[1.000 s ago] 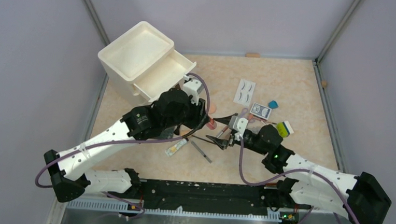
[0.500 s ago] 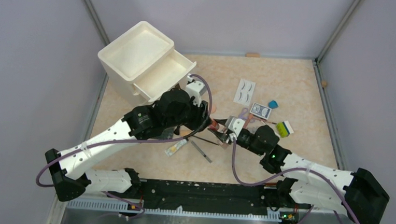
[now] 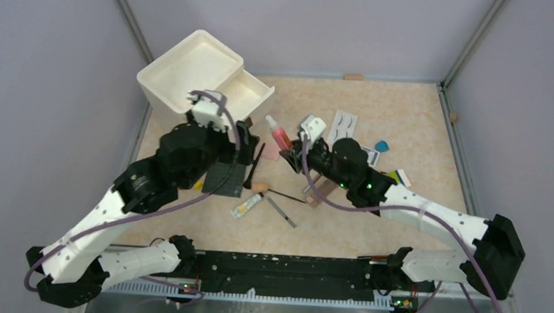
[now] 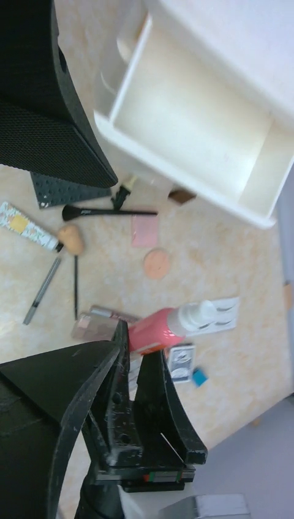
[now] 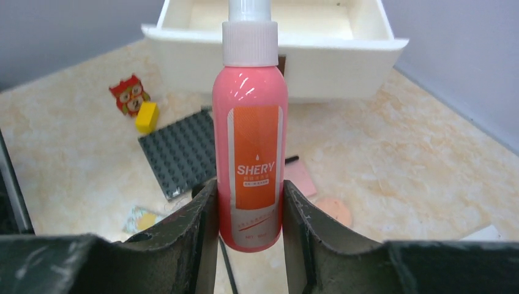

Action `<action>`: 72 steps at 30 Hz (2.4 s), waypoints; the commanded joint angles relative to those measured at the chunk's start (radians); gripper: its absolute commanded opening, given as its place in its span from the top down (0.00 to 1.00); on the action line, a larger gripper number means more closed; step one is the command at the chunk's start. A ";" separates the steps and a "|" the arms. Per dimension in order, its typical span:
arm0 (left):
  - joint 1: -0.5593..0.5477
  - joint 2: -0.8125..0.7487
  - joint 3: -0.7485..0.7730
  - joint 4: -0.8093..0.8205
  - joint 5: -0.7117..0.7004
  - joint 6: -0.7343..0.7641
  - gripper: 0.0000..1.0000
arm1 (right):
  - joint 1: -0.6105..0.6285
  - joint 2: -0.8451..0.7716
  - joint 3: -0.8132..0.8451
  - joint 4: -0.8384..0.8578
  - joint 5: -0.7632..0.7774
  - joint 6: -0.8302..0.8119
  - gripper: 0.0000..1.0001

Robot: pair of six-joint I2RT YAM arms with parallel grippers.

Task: Organize the makeup
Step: Pick up the makeup from the center of the board, then place the makeup in the drawer.

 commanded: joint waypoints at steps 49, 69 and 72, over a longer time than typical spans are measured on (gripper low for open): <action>0.015 -0.500 -0.400 -0.033 -0.717 -0.032 0.01 | -0.109 0.995 1.552 -0.803 -0.136 -1.212 1.00; 0.036 -0.505 -0.414 0.003 -0.683 0.003 0.01 | -0.121 1.056 1.520 -0.724 -0.251 -1.451 0.89; 0.036 -0.507 -0.416 0.004 -0.681 0.003 0.01 | -0.123 1.051 1.489 -0.670 -0.251 -1.415 0.70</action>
